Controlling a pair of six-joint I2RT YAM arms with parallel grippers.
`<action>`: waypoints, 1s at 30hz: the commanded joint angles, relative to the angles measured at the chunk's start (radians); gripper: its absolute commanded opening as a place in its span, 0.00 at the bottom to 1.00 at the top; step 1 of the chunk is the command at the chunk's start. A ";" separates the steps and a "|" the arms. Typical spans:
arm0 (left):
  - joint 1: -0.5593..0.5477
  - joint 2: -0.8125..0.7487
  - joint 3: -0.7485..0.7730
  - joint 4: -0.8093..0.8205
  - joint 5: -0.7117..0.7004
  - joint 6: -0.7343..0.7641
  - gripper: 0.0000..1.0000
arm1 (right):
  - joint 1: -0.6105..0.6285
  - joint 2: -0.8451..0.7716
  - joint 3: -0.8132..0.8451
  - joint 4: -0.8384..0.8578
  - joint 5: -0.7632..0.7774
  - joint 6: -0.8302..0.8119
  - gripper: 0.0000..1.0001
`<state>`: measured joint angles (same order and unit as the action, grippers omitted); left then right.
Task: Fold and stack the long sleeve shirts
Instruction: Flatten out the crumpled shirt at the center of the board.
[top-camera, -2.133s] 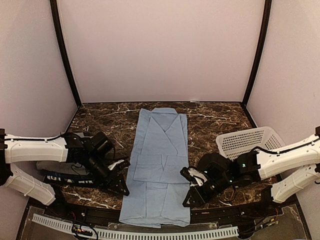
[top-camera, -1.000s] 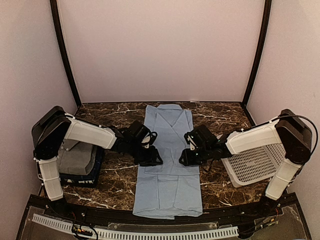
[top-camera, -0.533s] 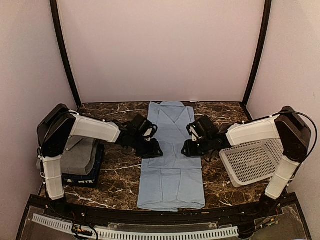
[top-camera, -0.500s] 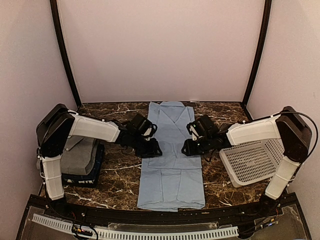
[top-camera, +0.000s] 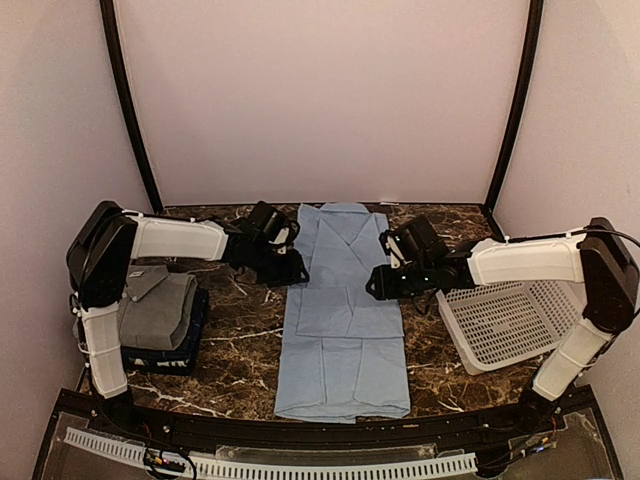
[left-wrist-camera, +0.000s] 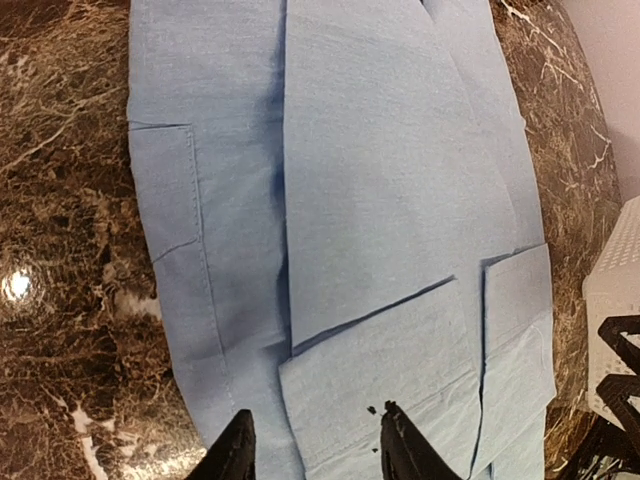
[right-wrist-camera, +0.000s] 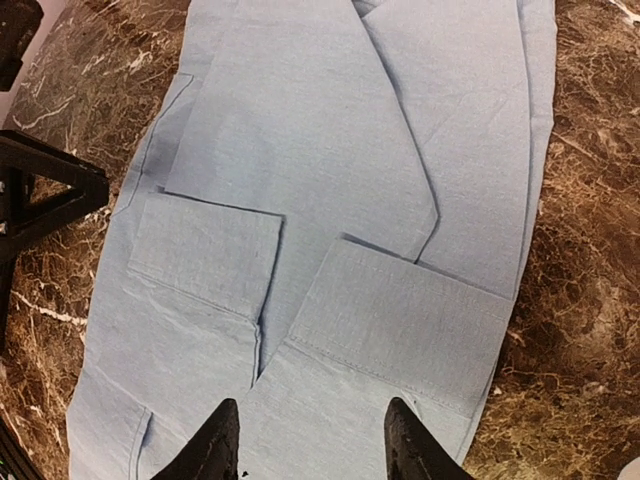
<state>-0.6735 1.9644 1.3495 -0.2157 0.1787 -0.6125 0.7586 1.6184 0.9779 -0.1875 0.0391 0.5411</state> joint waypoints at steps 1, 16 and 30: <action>-0.008 0.032 0.028 -0.034 0.030 0.050 0.41 | -0.003 -0.050 -0.008 0.001 0.019 0.014 0.47; -0.010 0.107 0.052 0.030 0.052 0.050 0.40 | -0.003 0.036 -0.062 0.085 -0.012 0.032 0.46; -0.024 0.126 0.097 0.034 0.073 0.057 0.20 | -0.002 0.121 -0.085 0.132 -0.035 0.034 0.45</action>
<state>-0.6891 2.0960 1.4158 -0.1810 0.2367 -0.5720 0.7586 1.7187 0.9081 -0.1024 0.0166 0.5625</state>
